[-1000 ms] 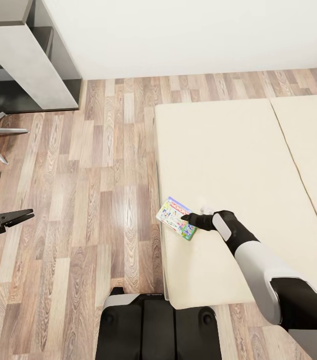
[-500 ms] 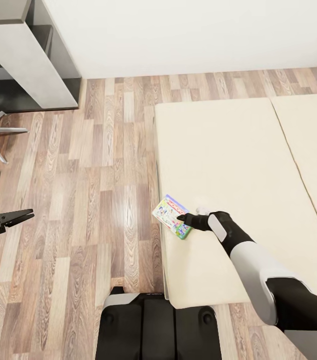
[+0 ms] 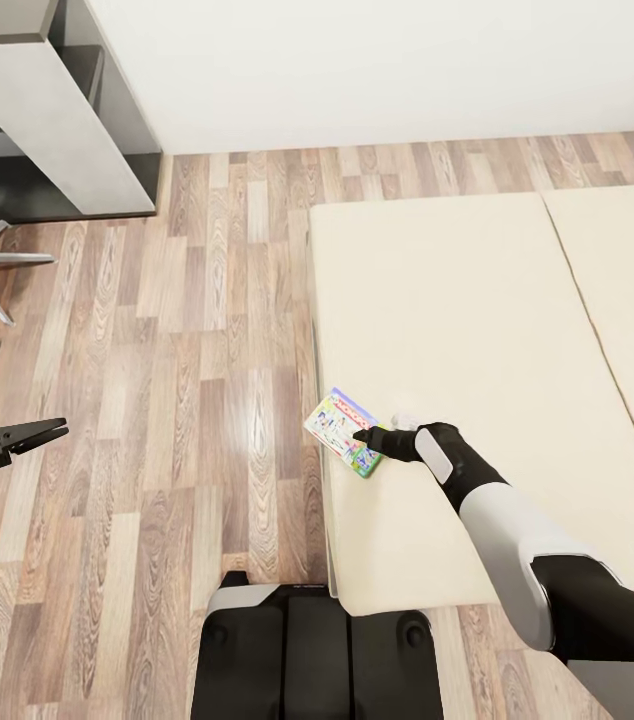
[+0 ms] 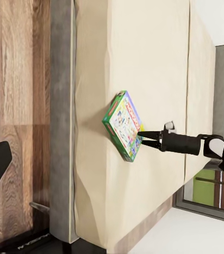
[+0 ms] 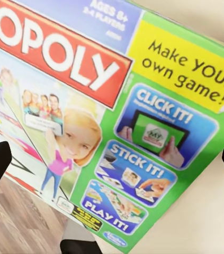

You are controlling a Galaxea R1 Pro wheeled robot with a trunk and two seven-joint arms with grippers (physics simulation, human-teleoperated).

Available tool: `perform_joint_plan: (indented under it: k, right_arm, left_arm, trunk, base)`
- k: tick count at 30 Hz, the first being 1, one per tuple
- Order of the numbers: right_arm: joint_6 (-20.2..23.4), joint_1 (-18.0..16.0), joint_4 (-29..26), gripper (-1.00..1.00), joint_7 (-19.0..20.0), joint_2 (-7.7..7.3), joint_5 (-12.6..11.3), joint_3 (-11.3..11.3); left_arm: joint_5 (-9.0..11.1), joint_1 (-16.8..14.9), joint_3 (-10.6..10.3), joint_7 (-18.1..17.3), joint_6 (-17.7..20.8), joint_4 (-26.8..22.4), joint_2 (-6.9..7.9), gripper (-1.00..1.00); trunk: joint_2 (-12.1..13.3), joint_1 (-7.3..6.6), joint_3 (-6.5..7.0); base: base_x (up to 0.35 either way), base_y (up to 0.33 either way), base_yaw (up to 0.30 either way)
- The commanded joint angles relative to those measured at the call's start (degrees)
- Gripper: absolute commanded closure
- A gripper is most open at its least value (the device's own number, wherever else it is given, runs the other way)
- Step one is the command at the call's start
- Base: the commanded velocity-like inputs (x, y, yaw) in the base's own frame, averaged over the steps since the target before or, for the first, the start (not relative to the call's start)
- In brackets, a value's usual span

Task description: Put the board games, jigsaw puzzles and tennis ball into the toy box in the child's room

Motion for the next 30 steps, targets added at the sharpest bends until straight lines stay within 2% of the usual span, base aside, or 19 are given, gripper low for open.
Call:
perform_joint_plan:
  k: [1, 30]
  right_arm:
    - [0.25, -0.01, -0.05, -1.00, 0.11, 0.00, 0.07, -0.04]
    - [0.50, -0.01, -0.05, -1.00, 0.47, 0.36, -0.11, -0.04]
  left_arm:
    - [-0.08, -0.02, 0.01, -0.27, 0.61, 0.00, 0.01, -1.00]
    - [-0.08, -0.02, 0.01, -0.23, 0.61, 0.00, 0.00, -1.00]
  trunk:
    - [-0.09, 0.03, -0.08]
    - [-0.09, 0.03, -0.69]
  base:
    - [0.000, 0.000, 0.000]
    - [0.000, 0.000, 0.000]
